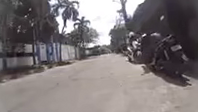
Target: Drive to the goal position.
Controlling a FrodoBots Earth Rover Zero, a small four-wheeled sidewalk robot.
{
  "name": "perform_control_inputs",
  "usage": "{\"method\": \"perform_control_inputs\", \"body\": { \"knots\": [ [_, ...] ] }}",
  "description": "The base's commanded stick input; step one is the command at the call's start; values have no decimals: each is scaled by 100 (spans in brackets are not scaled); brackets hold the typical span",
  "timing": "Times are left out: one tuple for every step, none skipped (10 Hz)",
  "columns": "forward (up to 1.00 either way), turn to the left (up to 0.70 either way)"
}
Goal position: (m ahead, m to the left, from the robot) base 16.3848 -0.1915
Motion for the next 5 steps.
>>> {"method": "perform_control_inputs", "body": {
  "knots": [
    [100, -40],
    [100, -29],
    [100, 0],
    [100, 0],
    [100, 0]
  ]
}}
